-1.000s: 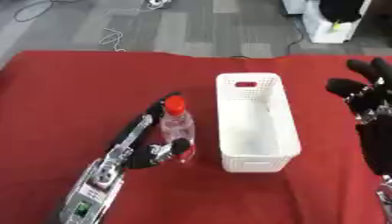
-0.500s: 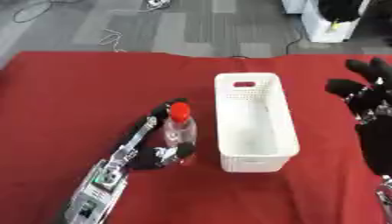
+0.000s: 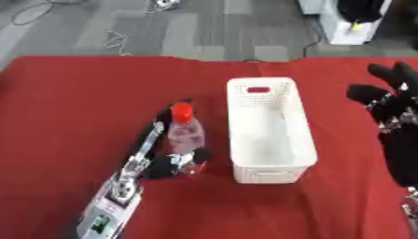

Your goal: Pick up objects on the table and place them in the box.

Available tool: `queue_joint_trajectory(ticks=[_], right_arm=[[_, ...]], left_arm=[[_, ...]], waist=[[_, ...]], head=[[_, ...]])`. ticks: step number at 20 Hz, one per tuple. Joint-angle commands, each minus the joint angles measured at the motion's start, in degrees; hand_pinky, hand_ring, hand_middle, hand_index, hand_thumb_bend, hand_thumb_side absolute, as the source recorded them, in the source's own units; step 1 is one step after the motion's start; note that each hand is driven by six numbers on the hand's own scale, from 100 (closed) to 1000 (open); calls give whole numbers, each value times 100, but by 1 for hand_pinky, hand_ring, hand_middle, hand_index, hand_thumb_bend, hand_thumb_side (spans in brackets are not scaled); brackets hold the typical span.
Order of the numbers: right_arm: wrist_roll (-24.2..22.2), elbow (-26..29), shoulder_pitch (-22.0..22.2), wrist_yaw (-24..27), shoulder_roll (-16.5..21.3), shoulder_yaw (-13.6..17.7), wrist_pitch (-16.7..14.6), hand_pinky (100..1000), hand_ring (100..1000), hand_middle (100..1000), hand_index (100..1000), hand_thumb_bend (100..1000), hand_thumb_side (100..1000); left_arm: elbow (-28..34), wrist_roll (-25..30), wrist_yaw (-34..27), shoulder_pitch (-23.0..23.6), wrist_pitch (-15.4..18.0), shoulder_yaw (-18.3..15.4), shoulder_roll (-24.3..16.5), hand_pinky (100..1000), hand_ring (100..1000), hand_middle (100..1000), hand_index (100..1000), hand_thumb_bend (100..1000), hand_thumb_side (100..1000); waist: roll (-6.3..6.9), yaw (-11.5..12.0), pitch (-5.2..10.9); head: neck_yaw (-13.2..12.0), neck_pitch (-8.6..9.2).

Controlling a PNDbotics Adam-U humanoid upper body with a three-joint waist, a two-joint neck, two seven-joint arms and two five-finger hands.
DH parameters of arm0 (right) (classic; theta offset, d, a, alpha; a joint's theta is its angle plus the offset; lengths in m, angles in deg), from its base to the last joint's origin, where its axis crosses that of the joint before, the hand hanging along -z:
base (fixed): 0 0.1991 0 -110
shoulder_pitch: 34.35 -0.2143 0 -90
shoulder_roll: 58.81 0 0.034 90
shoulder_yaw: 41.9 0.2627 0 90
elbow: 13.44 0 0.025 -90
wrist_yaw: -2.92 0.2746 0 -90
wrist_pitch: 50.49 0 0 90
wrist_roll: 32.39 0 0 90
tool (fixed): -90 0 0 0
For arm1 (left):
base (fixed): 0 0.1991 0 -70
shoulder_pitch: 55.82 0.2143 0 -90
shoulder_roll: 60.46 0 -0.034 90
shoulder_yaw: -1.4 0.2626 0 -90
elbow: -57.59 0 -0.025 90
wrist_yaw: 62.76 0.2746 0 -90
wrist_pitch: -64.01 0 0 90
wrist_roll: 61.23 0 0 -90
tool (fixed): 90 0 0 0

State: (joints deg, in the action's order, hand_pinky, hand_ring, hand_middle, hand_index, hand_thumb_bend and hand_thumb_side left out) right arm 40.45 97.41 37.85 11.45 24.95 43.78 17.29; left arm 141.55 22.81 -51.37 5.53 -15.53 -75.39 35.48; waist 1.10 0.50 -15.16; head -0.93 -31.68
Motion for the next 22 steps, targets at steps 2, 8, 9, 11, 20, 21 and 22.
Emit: queue_joint_trajectory(ticks=[2, 8, 9, 11, 20, 21, 22], right_arm=[[-12, 65, -60, 39, 21, 28, 8, 873, 828, 922, 1000, 339, 864], [-17, 62, -52, 50, 10, 37, 29, 873, 827, 922, 1000, 336, 863], [-17, 62, -51, 52, 8, 39, 32, 873, 827, 922, 1000, 335, 863], [-17, 61, -49, 55, 5, 41, 38, 873, 827, 921, 1000, 330, 865], [-6, 55, -39, 55, -8, 57, 59, 873, 827, 921, 1000, 314, 871], [-5, 54, -39, 55, -9, 57, 62, 873, 827, 921, 1000, 313, 872], [-4, 54, -39, 55, -10, 58, 65, 873, 827, 921, 1000, 311, 873]], left_arm=[[-36, -703, 279, -172, -224, -142, 1, 299, 1000, 571, 470, 737, 386], [-128, -1574, 279, -244, -523, -114, 56, 100, 686, 256, 158, 613, 269], [-124, -1649, 273, -250, -517, -112, 61, 100, 681, 250, 152, 603, 270], [-111, -1736, 270, -261, -458, -99, 65, 100, 657, 229, 132, 546, 276], [-42, -1718, 156, -265, -368, -73, 103, 100, 632, 187, 100, 360, 100], [-33, -1702, 98, -266, -361, -70, 107, 100, 638, 193, 100, 354, 100], [-26, -1688, 43, -269, -352, -68, 106, 100, 640, 197, 103, 355, 100]], waist=[[8, 7, 84], [8, -9, 83], [9, -8, 84], [11, -8, 86], [21, -13, 88], [23, -12, 88], [24, -11, 88]], head=[[19, 27], [-2, 20], [-5, 20], [-10, 20], [-18, 15], [-19, 15], [-20, 15]])
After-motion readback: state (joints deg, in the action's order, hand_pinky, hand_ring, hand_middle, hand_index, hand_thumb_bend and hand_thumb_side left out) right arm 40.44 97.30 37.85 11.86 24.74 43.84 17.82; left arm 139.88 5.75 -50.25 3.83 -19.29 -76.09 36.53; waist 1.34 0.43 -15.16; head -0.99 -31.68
